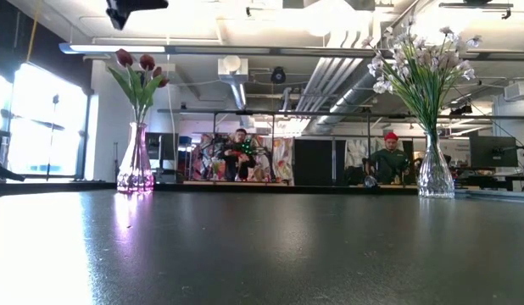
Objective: Sort flowers into vase by color
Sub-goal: Return to Home Position
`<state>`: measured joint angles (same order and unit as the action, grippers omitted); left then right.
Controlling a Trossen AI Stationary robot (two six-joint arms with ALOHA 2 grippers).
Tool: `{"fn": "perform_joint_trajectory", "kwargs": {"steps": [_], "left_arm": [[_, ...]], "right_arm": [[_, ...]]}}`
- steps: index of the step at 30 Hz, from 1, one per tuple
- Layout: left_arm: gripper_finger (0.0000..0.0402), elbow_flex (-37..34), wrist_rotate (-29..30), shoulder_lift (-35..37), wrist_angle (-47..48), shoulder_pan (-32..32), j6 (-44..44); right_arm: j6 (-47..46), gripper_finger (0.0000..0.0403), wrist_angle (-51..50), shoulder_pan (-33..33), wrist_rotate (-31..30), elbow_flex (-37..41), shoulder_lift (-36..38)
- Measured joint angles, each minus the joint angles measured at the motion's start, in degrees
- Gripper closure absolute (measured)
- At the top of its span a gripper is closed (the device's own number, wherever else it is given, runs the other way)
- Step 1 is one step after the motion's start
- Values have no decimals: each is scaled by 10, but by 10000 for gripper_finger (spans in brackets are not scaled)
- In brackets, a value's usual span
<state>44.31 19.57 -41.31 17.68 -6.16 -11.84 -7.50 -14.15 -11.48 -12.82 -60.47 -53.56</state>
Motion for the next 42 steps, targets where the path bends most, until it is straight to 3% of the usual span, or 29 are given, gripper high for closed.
{"fn": "perform_joint_trajectory", "kwargs": {"steps": [5,8,14,19,23,28,33,38,42], "left_arm": [[332,-24,-6,14,-27,9,11],[343,-51,-7,18,-46,16,16],[373,-124,-65,9,-177,26,36],[391,-139,-72,3,-191,28,51],[400,-160,-73,10,-278,28,104],[401,-214,-74,33,-317,40,105],[401,-260,-139,48,-342,60,87],[401,-270,-210,34,-344,106,89],[401,-271,-212,28,-342,140,80]], "right_arm": [[-42,403,191,33,51,163,56],[-59,403,255,42,55,241,92],[-188,403,220,49,-49,320,146],[-93,403,263,40,-23,367,185],[-35,403,287,38,-17,406,230],[-31,403,294,55,50,446,305],[-13,403,293,78,71,495,362],[-16,403,358,124,96,547,383],[-30,403,404,155,151,571,383]]}}
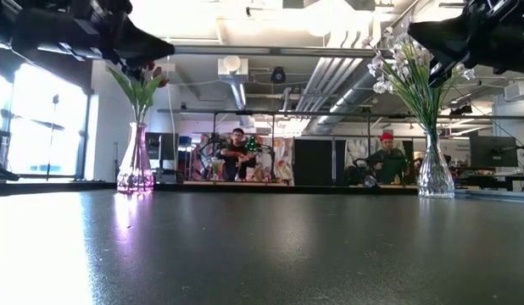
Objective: Sort flowers into vase by color
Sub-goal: Return to Home Position
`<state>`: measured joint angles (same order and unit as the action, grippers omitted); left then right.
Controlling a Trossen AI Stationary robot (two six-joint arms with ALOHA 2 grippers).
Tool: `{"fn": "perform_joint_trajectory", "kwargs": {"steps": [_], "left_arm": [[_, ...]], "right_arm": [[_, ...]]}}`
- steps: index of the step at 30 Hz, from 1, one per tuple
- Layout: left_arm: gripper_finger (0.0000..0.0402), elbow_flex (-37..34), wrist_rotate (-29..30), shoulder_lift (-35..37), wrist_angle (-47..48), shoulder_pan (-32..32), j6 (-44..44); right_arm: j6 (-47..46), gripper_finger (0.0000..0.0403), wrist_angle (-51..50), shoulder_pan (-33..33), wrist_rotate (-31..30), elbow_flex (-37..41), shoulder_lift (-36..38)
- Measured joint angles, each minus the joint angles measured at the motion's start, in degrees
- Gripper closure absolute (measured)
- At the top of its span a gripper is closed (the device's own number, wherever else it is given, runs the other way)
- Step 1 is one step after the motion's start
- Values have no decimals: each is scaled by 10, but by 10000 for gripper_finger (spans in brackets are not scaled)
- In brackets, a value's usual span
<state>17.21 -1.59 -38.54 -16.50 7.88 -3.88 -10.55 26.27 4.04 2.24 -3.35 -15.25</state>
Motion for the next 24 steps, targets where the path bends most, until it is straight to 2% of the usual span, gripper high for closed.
{"fn": "perform_joint_trajectory", "kwargs": {"steps": [5,12,17,20,24], "left_arm": [[401,0,14,57,13,6,-19],[401,-2,63,177,147,-32,-30],[401,-45,98,196,125,-63,-35],[401,-67,122,197,118,-71,-35],[401,-76,123,200,130,-72,-25]], "right_arm": [[2,403,19,12,32,1,0],[16,403,44,12,81,1,0],[18,403,9,12,80,1,-1],[30,403,13,12,59,1,-2],[30,403,11,12,48,1,0]]}}
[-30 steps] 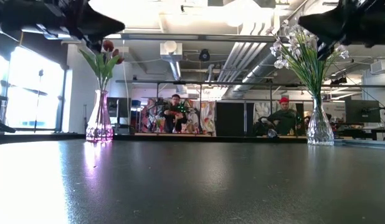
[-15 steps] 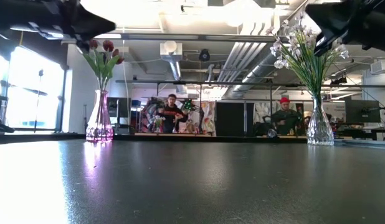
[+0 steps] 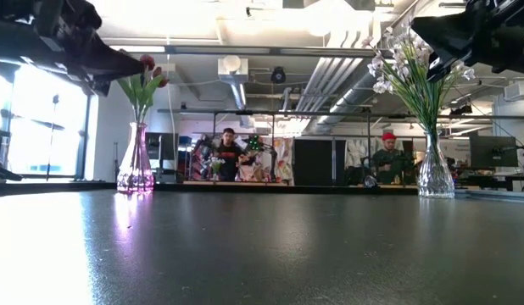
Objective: Sort flowers into vase by color
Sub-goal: Return to Home Position
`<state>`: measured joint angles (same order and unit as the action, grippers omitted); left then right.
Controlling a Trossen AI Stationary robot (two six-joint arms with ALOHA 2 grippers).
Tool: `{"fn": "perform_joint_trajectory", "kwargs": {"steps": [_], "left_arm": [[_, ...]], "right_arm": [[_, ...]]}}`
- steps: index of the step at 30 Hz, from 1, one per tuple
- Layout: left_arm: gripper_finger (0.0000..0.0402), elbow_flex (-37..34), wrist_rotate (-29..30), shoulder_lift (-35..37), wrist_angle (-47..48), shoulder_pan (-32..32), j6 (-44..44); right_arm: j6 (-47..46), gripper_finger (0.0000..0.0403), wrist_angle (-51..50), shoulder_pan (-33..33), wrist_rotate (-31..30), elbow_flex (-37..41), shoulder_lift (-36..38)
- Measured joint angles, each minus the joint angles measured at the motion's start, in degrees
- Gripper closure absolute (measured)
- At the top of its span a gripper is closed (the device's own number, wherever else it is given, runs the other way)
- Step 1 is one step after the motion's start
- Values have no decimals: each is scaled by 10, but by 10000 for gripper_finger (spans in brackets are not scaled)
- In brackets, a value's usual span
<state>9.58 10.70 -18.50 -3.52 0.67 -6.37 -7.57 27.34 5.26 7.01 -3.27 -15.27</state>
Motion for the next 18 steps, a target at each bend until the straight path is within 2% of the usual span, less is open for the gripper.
{"fn": "perform_joint_trajectory", "kwargs": {"steps": [5,9,13,18], "left_arm": [[401,0,-1,39,4,0,11],[401,0,-11,82,56,0,11],[401,0,-26,126,93,0,2],[401,1,-8,184,143,0,0]], "right_arm": [[8,403,-2,0,5,0,0],[17,403,-8,0,5,3,0],[-27,403,-1,0,5,27,0],[-35,403,3,-2,5,27,7]]}}
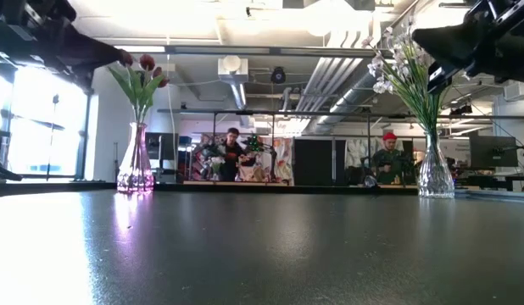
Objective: Sort flowers into vase by color
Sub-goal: Return to Home Position
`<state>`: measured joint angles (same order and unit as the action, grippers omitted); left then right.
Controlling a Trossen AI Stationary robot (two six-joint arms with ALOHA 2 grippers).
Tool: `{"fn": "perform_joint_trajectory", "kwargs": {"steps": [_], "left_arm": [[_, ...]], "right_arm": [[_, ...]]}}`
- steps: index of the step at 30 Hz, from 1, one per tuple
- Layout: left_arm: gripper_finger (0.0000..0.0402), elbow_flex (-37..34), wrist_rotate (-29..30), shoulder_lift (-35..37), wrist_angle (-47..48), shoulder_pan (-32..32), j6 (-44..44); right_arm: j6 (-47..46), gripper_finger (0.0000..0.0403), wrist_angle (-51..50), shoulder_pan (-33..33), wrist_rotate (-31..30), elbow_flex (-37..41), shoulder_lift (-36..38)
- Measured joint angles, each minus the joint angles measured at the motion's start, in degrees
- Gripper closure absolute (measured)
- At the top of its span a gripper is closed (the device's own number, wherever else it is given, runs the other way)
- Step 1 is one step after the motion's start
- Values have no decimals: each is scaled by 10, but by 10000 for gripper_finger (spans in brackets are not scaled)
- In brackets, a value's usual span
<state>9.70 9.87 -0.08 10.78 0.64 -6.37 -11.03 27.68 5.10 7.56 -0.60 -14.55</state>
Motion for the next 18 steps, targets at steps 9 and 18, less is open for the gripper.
{"fn": "perform_joint_trajectory", "kwargs": {"steps": [9,18], "left_arm": [[401,-1,-16,-1,5,0,5],[401,-2,-91,-1,45,0,-34]], "right_arm": [[12,403,-63,1,26,0,88],[34,403,-150,1,65,0,145]]}}
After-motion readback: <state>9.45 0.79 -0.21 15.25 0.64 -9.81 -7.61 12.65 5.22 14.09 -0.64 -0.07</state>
